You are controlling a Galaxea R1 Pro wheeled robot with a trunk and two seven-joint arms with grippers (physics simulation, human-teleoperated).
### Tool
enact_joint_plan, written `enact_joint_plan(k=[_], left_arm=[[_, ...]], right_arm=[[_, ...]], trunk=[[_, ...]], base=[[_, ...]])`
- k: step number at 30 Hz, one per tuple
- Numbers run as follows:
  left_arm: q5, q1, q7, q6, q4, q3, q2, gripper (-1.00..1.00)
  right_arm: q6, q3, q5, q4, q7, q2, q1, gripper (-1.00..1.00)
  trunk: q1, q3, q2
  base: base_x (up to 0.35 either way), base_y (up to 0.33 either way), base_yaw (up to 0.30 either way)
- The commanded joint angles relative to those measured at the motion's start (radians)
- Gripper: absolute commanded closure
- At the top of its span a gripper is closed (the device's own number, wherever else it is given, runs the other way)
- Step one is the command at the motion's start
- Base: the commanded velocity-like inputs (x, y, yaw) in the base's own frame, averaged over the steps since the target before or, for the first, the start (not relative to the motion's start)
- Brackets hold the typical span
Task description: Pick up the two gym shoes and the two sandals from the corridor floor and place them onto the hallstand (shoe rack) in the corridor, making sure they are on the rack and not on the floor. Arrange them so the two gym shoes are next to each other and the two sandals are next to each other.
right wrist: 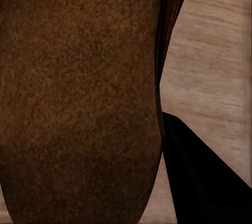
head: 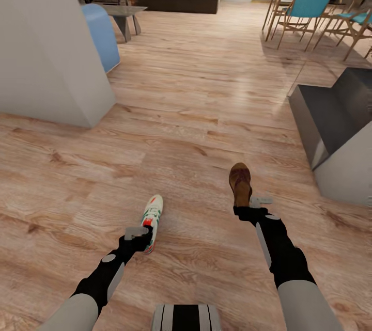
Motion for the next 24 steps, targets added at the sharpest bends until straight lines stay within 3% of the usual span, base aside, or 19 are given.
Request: enact_joint_plan(k=[1,6,13,24], left_arm=[[-0.01,0.0,-0.007,-0.004,0.0,0.008,-0.001,-1.0],[-0.01,-0.001,-0.007,-0.004,-0.001,0.007,-0.001,-1.0],[-0.01,-0.001,-0.007,-0.004,-0.002,0.008,-0.001,-1.0],[-0.01,-0.001,-0.007,-0.004,-0.003,0.008,-0.001,-1.0]], right_arm=[[0.005,-0.003,0.008,-0.001,0.005,0.001,-0.001,1.0],[0.005,-0.003,0.008,-0.002,0.005,0.001,-0.001,1.0],[0.005,-0.003,0.008,-0.002,0.005,0.001,-0.001,1.0],[0.005,-0.003,0.008,-0.002,0.005,0.001,-0.001,1.0]], trunk=[[0.0,-0.006,-0.001],[0.001,-0.014,-0.001],[0.001,-0.015,-0.001],[0.005,-0.061,-0.003]], base=[[0.0,0.0,-0.215],[0.0,0.0,-0.217],[0.0,0.0,-0.057],[0.0,0.0,-0.003]])
